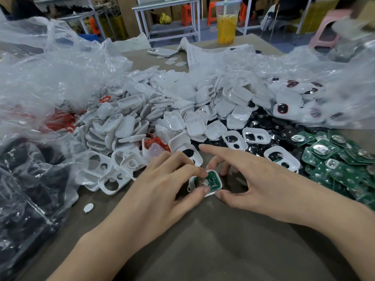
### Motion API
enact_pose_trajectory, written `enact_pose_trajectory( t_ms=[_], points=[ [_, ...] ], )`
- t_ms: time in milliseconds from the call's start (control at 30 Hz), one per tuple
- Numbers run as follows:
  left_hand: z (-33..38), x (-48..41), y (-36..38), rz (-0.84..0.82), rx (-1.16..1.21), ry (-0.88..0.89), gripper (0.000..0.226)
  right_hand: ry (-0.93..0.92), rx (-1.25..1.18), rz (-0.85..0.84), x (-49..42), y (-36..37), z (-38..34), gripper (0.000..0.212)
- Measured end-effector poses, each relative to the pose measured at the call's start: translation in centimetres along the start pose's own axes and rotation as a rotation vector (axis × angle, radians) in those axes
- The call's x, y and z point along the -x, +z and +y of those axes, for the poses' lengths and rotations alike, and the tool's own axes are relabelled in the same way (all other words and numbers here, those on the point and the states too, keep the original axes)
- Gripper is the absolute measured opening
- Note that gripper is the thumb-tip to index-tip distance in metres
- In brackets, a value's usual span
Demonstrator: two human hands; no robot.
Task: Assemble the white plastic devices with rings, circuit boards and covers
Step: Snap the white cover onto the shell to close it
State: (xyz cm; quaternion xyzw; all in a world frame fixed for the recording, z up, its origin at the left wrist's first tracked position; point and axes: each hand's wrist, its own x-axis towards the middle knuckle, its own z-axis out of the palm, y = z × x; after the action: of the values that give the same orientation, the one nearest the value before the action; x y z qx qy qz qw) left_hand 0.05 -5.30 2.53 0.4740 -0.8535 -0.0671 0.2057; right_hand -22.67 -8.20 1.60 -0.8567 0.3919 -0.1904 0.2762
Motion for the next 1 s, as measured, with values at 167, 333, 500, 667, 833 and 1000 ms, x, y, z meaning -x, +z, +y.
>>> enact_pose_trajectory(
  t_ms=[167, 333, 500, 667, 833, 1000],
  points=[
    [-0.1, 0.0, -0.1, -0.011, -0.022, 0.020, 0.033, 0.002, -0.001, -0.001, 0.0, 0.0, 0.1, 0.075],
    [-0.3, 0.0, 0.0, -0.020, 0.008, 0.023, 0.026, 0.002, -0.010, 0.001, 0.0, 0.2, 0.3, 0.075],
    [-0.3, 0.0, 0.0, -0.021, 0.024, 0.019, 0.024, -0.007, 0.004, 0.009, 0.0, 0.2, 0.4, 0.074],
    [-0.4, 0.0, 0.2, -0.014, 0.043, 0.008, 0.024, -0.010, -0.001, 0.010, 0.0, 0.2, 0.5, 0.073],
    [-0.5, 0.1, 0.2, -0.005, 0.032, 0.021, 0.030, -0.008, -0.024, 0.008, -0.1, 0.3, 0.5, 0.072],
    [-1.5, 0.0, -0.5, 0.098, 0.028, -0.037, 0.031, -0.001, -0.005, 0.013, 0.0, 0.1, 0.5, 0.074]
  ],
)
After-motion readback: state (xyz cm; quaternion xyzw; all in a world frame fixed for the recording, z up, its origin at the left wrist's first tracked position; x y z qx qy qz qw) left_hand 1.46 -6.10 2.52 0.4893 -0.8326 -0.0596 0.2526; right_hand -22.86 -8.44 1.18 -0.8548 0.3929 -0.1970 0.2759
